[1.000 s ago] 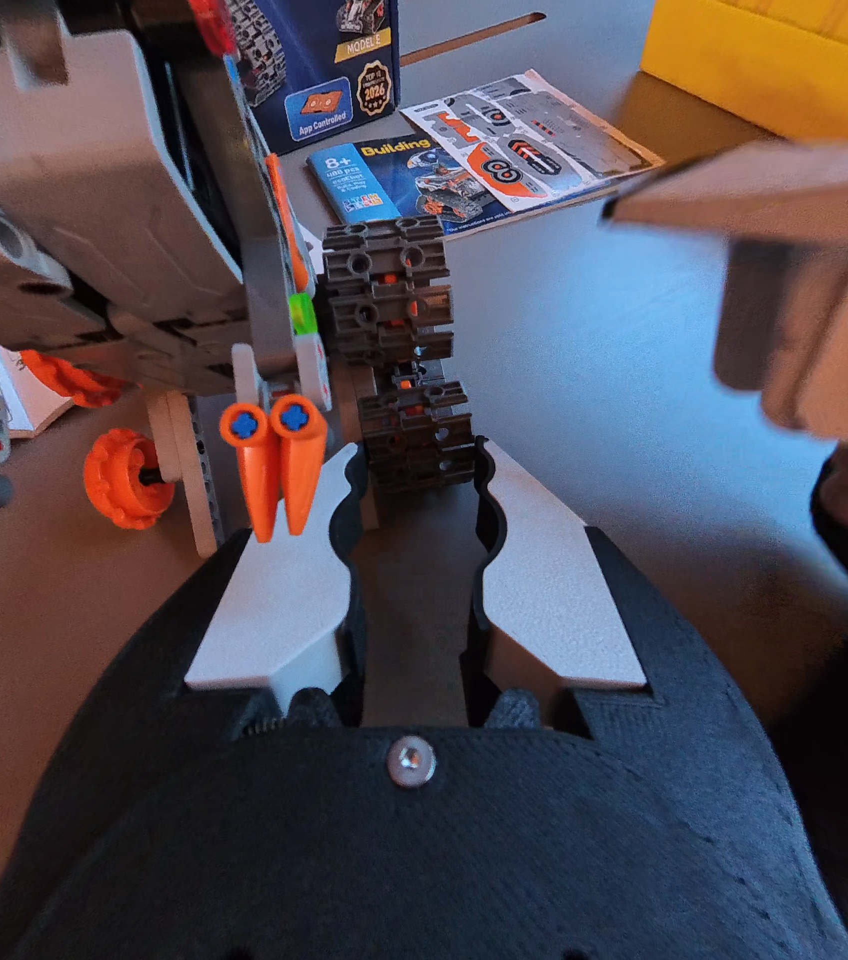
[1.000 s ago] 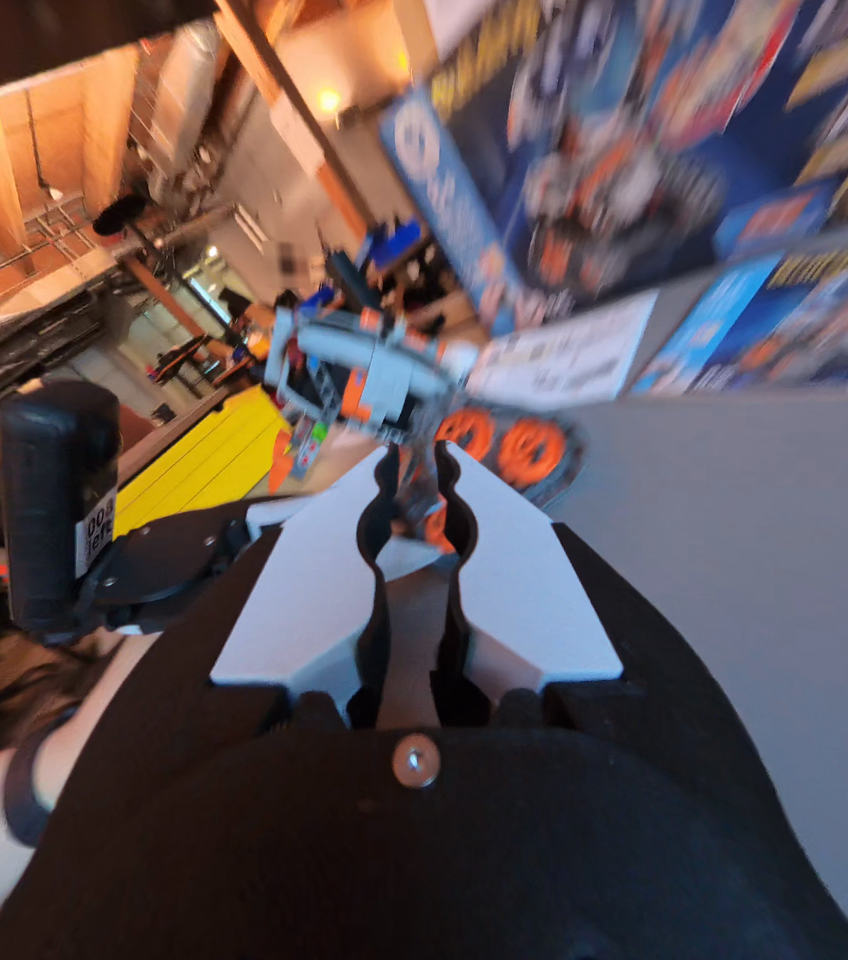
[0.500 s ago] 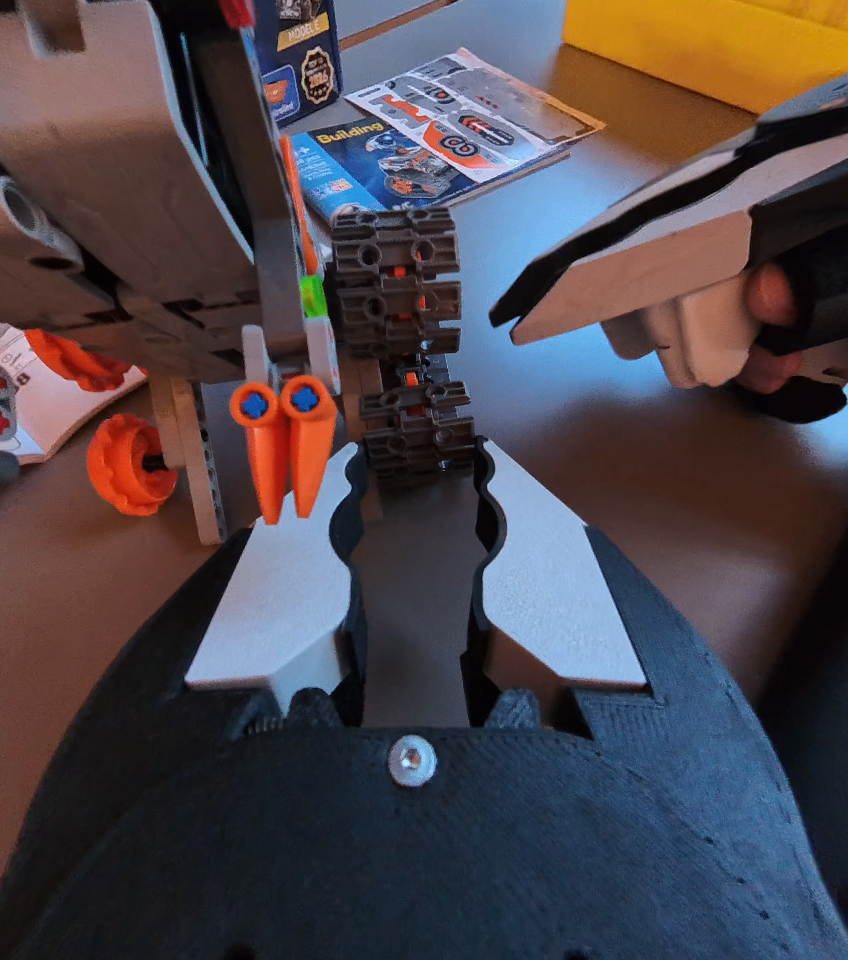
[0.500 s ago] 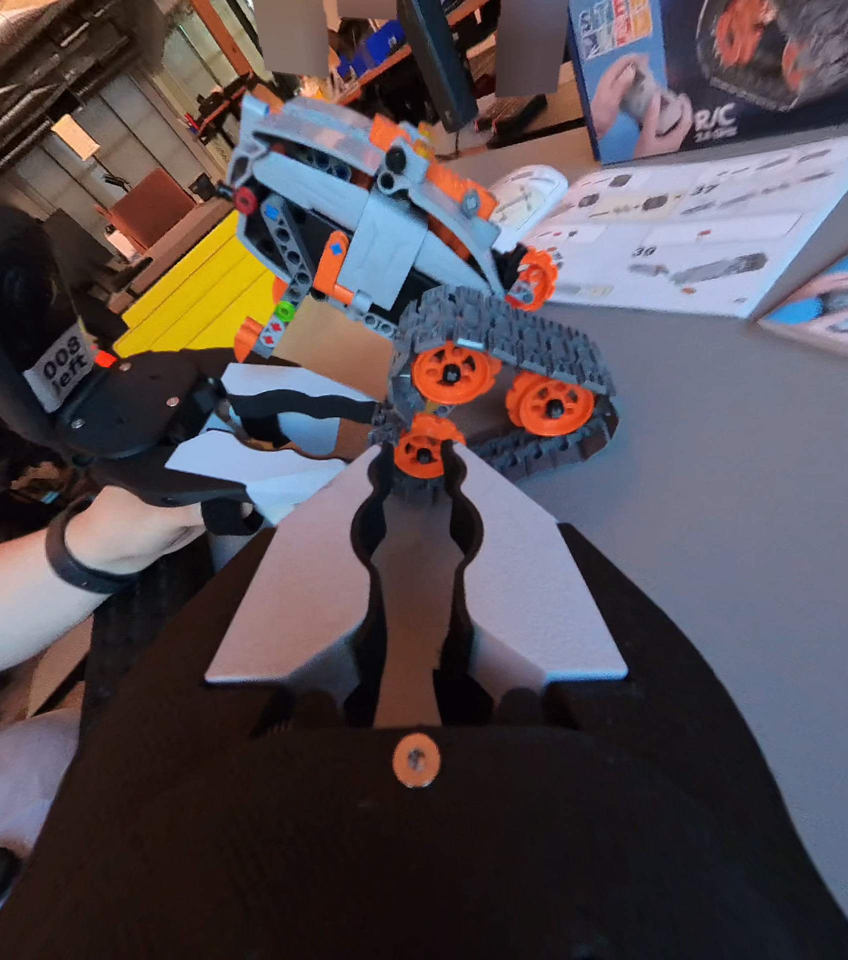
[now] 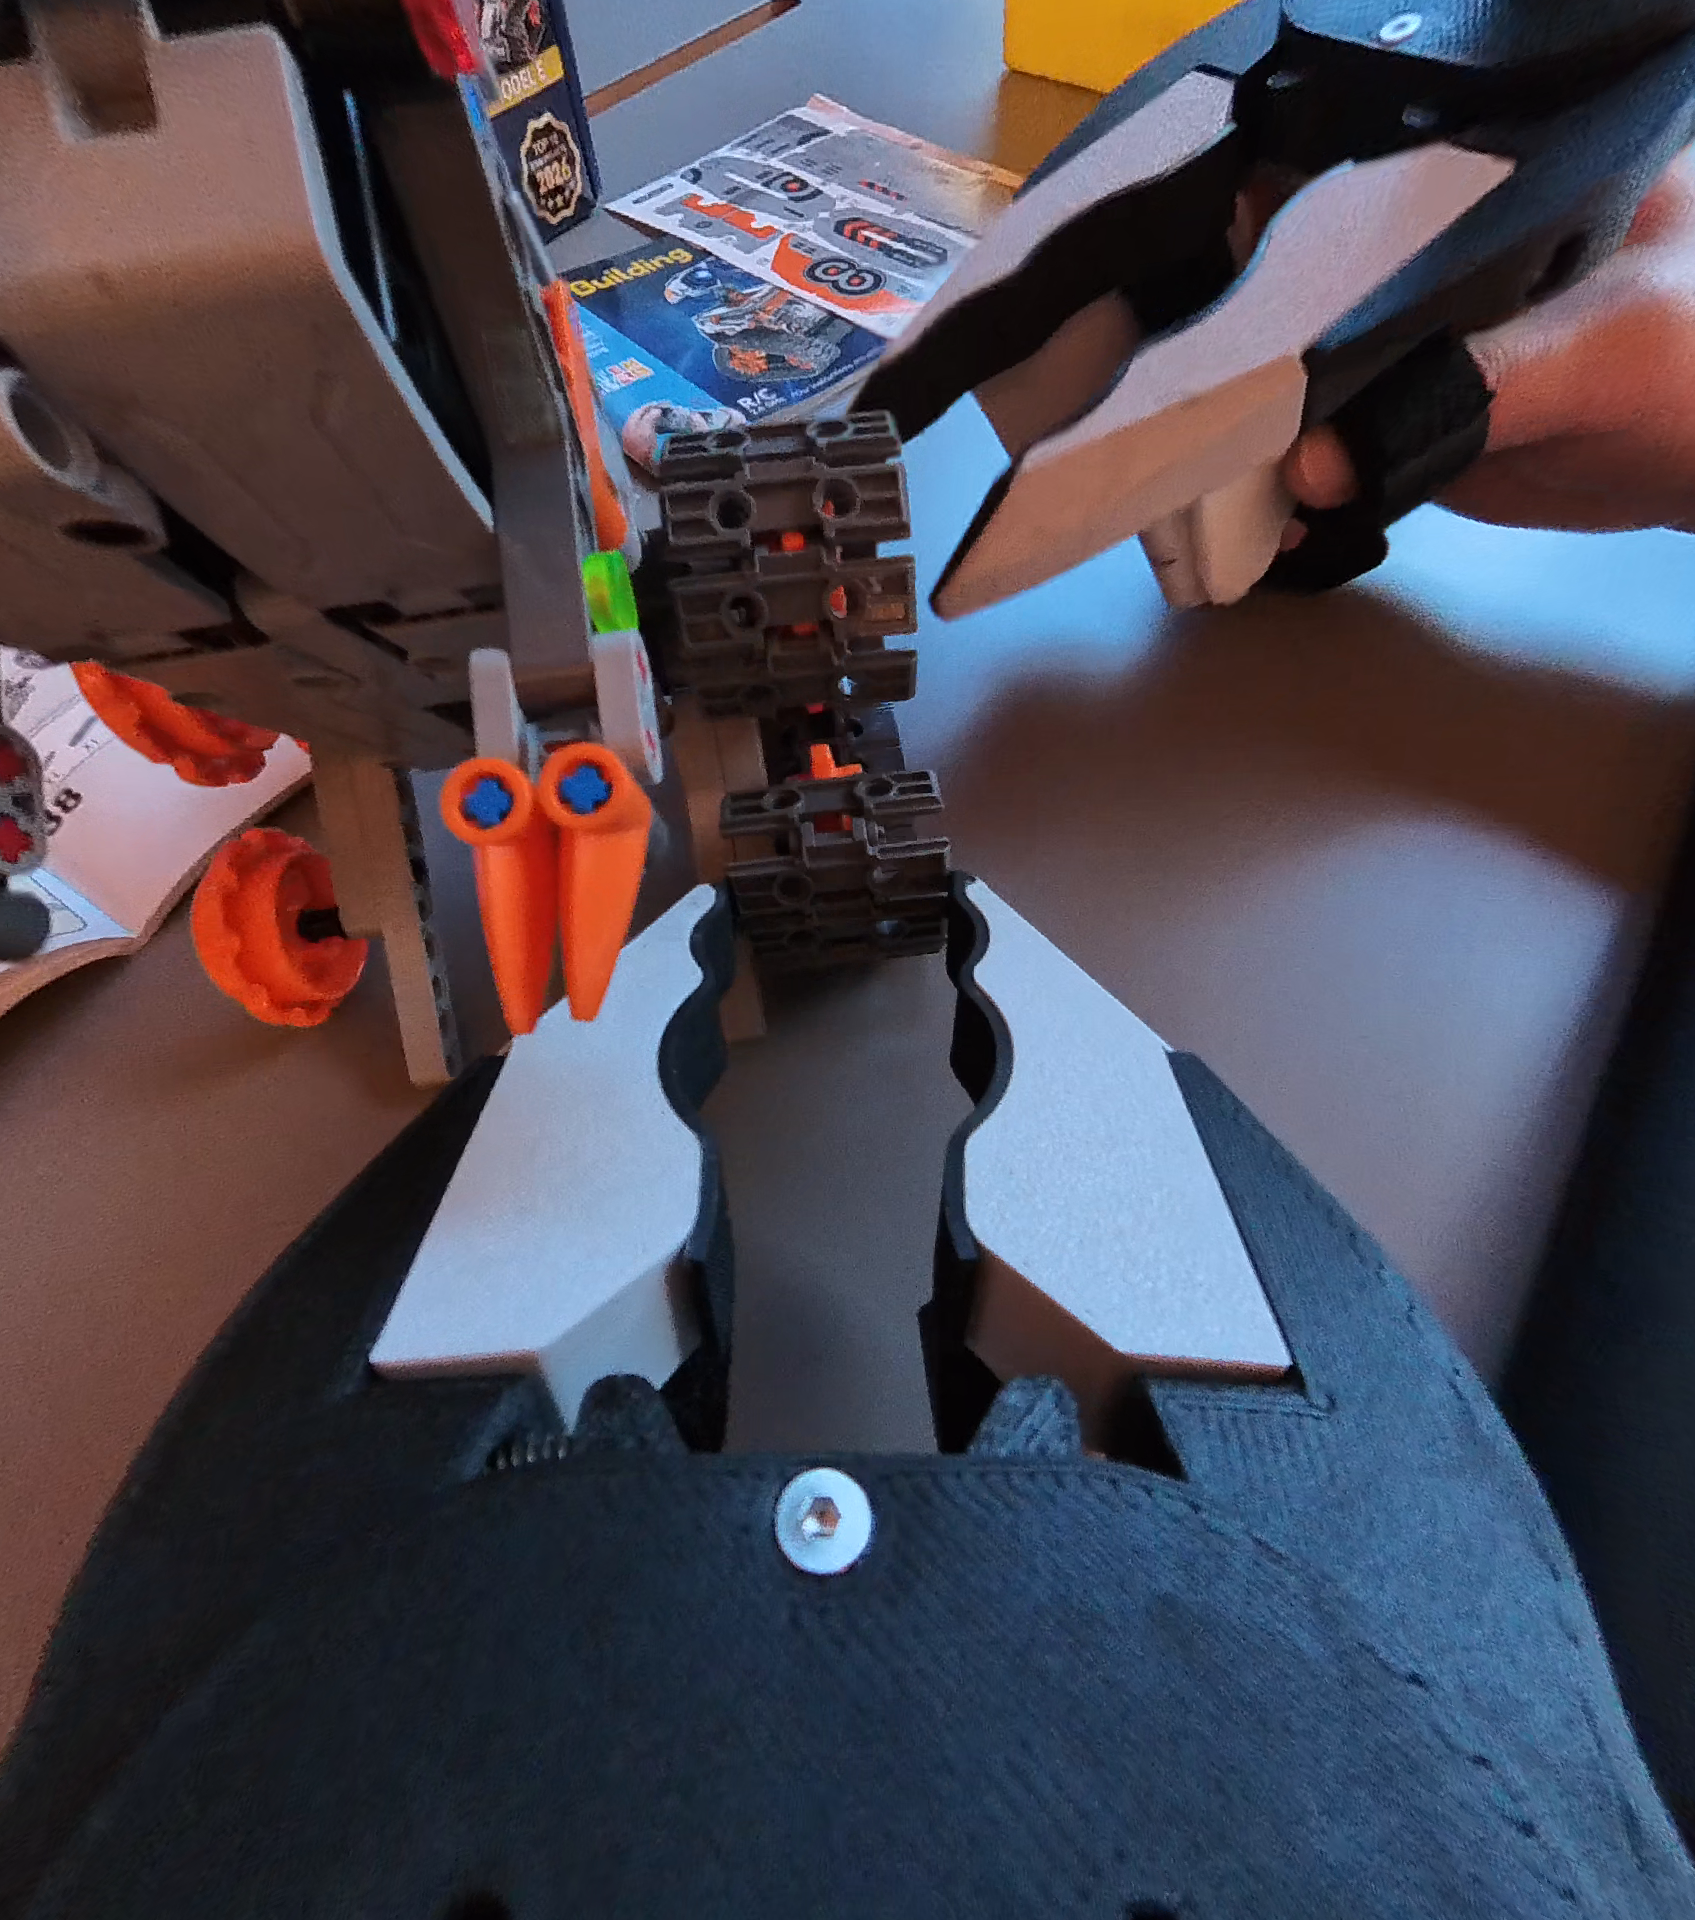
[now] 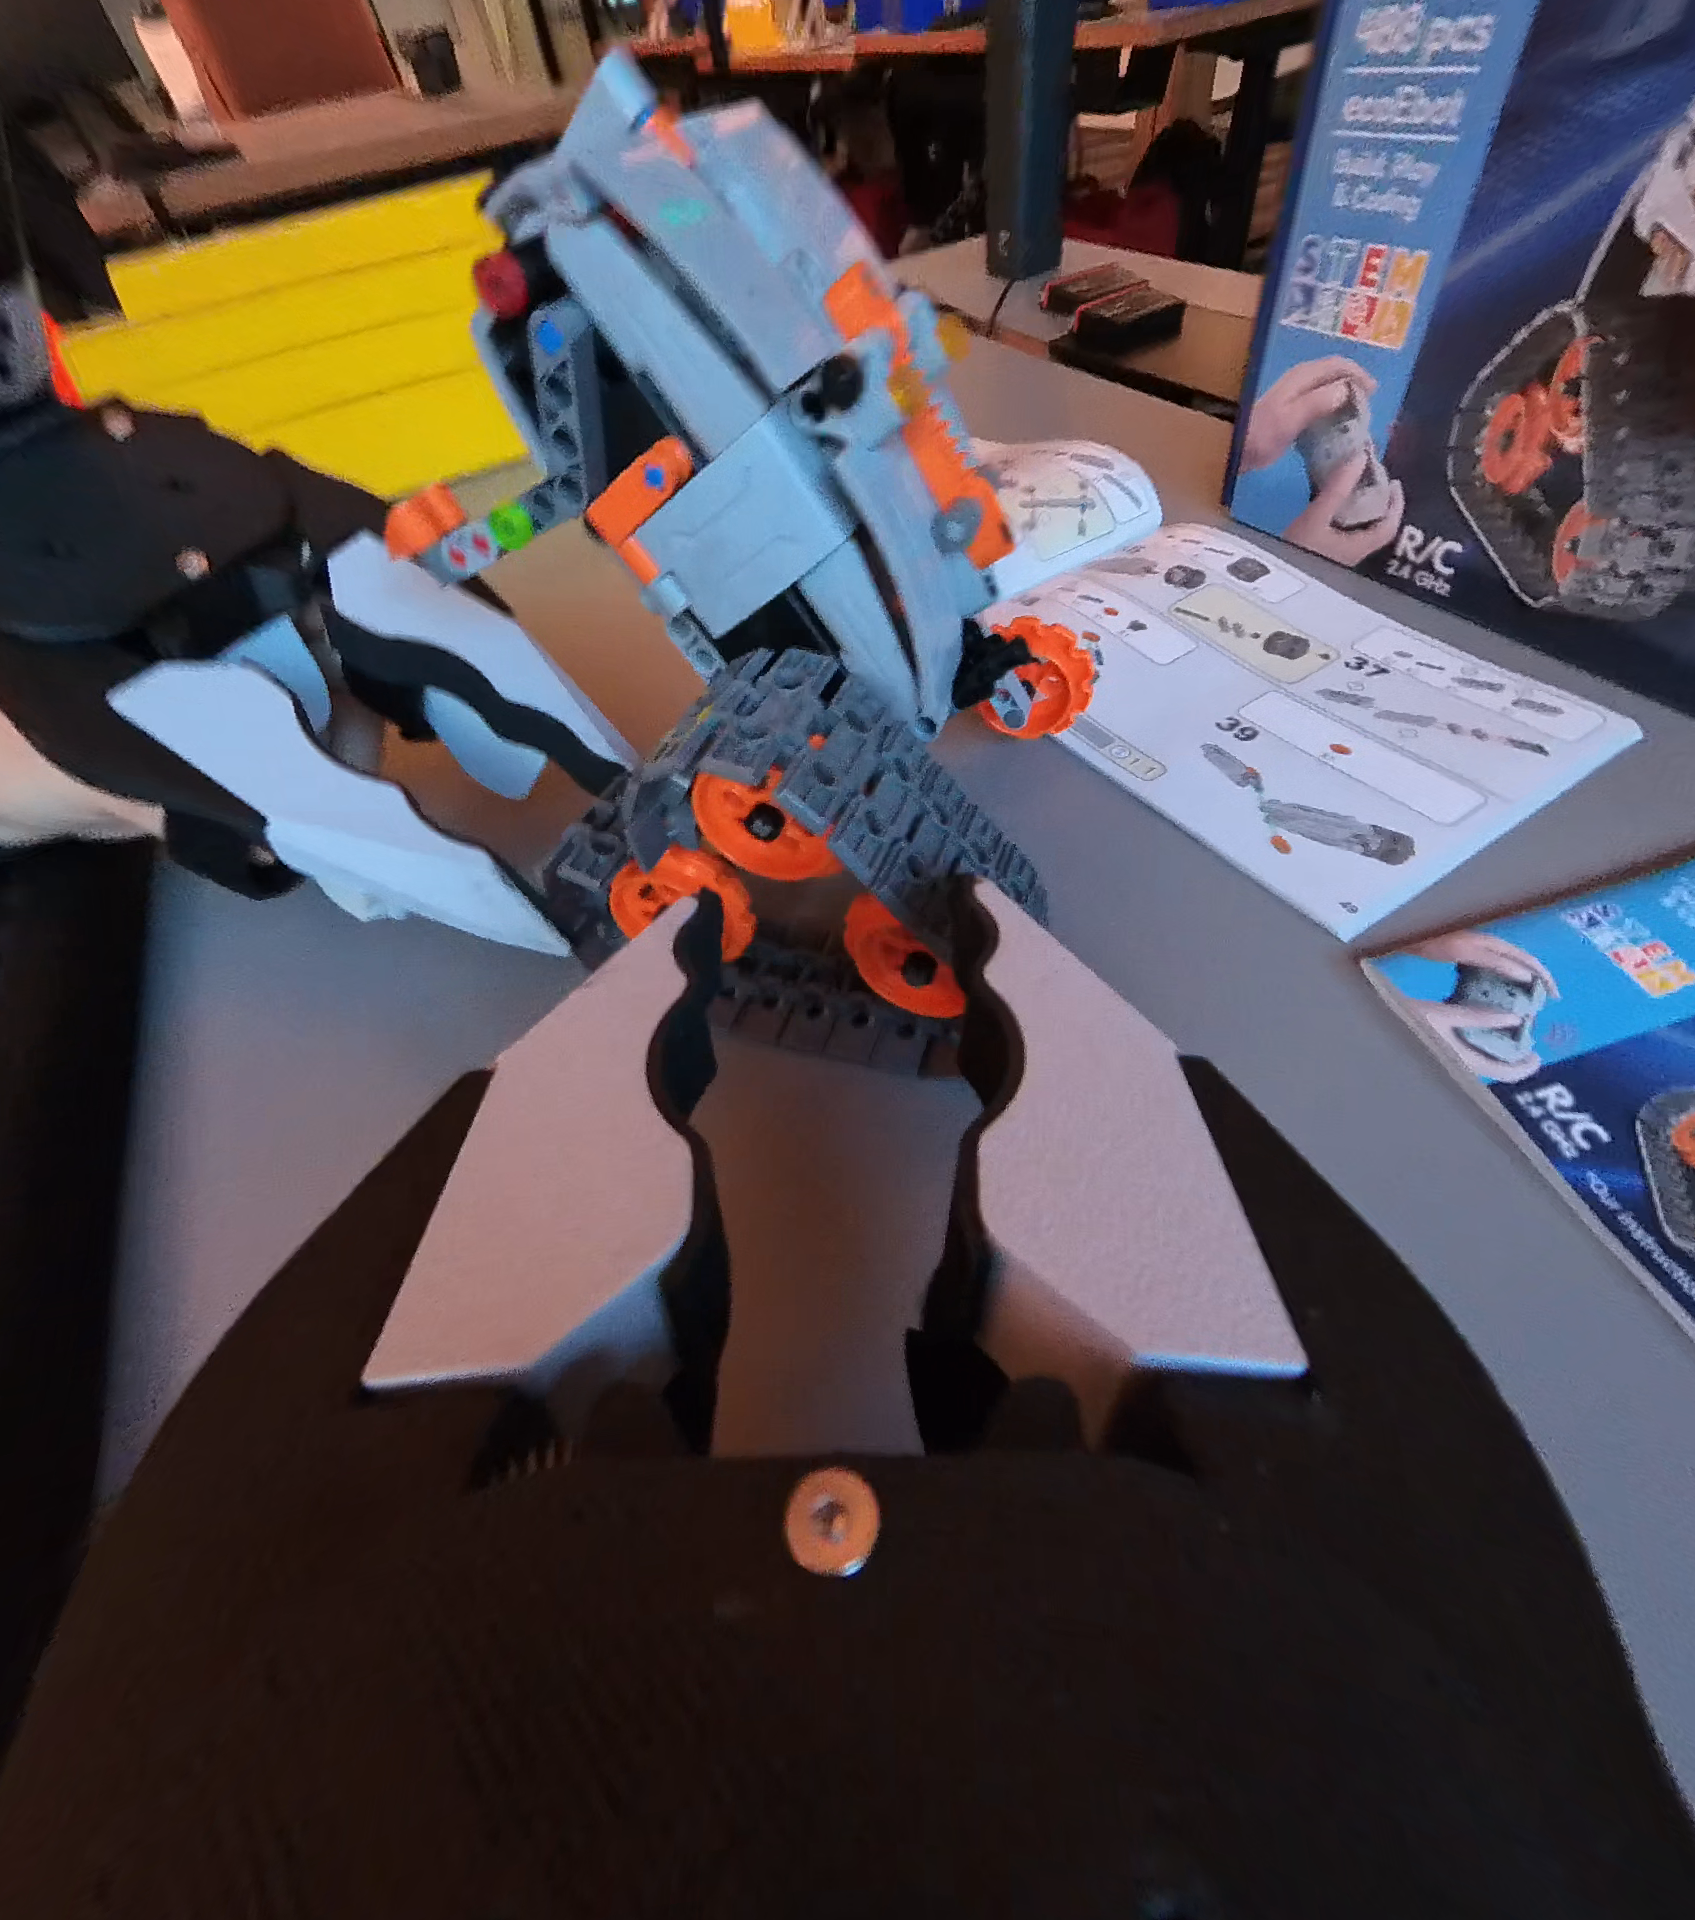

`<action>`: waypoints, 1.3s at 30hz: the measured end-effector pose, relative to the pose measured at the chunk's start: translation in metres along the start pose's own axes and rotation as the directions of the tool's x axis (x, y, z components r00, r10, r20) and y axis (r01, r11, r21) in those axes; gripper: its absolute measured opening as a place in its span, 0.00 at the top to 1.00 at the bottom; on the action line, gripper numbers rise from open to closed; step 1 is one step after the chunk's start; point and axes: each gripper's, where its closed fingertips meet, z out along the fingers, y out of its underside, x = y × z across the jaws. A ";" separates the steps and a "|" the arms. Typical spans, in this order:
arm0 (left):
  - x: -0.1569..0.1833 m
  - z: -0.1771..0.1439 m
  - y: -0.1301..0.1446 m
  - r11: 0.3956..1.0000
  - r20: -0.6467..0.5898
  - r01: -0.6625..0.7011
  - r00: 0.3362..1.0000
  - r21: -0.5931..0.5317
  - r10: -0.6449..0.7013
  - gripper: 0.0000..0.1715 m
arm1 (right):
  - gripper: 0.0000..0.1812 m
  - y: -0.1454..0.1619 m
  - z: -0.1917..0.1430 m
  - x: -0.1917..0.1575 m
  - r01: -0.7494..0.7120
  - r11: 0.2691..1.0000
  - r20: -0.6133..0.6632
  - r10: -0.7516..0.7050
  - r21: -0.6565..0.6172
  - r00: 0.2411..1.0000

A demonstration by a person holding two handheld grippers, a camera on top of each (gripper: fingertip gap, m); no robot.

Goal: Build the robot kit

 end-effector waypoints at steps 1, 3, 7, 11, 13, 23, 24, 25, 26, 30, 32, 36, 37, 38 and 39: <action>-0.001 -0.001 0.001 1.000 -0.005 0.002 1.000 0.000 -0.002 0.77 | 0.76 0.004 0.003 -0.003 0.045 0.998 -0.009 -0.046 -0.033 0.999; -0.002 -0.004 0.003 1.000 -0.017 -0.004 1.000 -0.002 0.004 0.77 | 0.78 0.004 0.004 -0.008 0.115 0.992 -0.032 -0.116 -0.051 0.993; -0.004 -0.013 0.009 0.999 -0.026 -0.047 0.999 -0.008 0.047 0.77 | 0.78 0.005 0.007 -0.020 0.122 0.991 -0.035 -0.124 -0.061 0.992; -0.008 -0.023 0.016 0.999 -0.044 -0.044 0.998 -0.010 0.043 0.77 | 0.76 0.005 0.011 -0.033 0.107 0.993 -0.021 -0.108 -0.054 0.994; -0.009 -0.025 0.017 0.999 -0.050 -0.040 0.998 -0.010 0.040 0.77 | 0.76 0.005 0.013 -0.034 0.091 0.994 -0.041 -0.093 -0.056 0.995; -0.009 -0.023 0.015 0.998 -0.046 -0.062 0.997 -0.004 0.062 0.77 | 0.97 -0.013 -0.008 -0.082 -0.436 0.890 -0.104 0.450 0.132 0.887; -0.008 -0.023 0.015 0.998 -0.046 -0.061 0.997 -0.004 0.060 0.77 | 0.95 -0.007 0.001 -0.090 -0.490 0.868 -0.065 0.495 0.082 0.866; -0.008 -0.023 0.015 0.998 -0.046 -0.060 0.997 -0.004 0.060 0.77 | 0.92 -0.001 0.010 -0.094 -0.530 0.847 -0.043 0.532 0.043 0.846; -0.009 -0.023 0.015 0.998 -0.045 -0.062 0.997 -0.004 0.062 0.77 | 0.90 0.007 0.018 -0.094 -0.559 0.829 -0.047 0.559 0.009 0.828; -0.008 -0.023 0.015 0.997 -0.039 -0.074 0.997 -0.006 0.074 0.77 | 0.86 0.003 0.028 -0.085 -0.656 0.753 -0.007 0.657 0.054 0.754; -0.008 -0.023 0.015 0.997 -0.038 -0.076 0.996 -0.006 0.075 0.77 | 0.86 0.005 0.031 -0.080 -0.707 0.704 0.023 0.708 0.065 0.706; -0.008 -0.023 0.014 0.996 -0.034 -0.083 0.996 -0.008 0.083 0.77 | 0.88 0.003 0.039 -0.083 -0.797 0.603 0.138 0.786 0.044 0.603; -0.008 -0.023 0.014 0.996 -0.031 -0.088 0.996 -0.009 0.088 0.77 | 0.90 0.003 0.040 -0.084 -0.805 0.592 0.151 0.793 0.040 0.590; -0.008 -0.023 0.014 0.996 -0.030 -0.091 0.995 -0.009 0.091 0.77 | 0.91 0.003 0.041 -0.083 -0.809 0.586 0.150 0.797 0.040 0.585; -0.008 -0.023 0.014 0.996 -0.029 -0.093 0.995 -0.009 0.093 0.77 | 0.91 0.003 0.042 -0.082 -0.811 0.584 0.150 0.798 0.046 0.583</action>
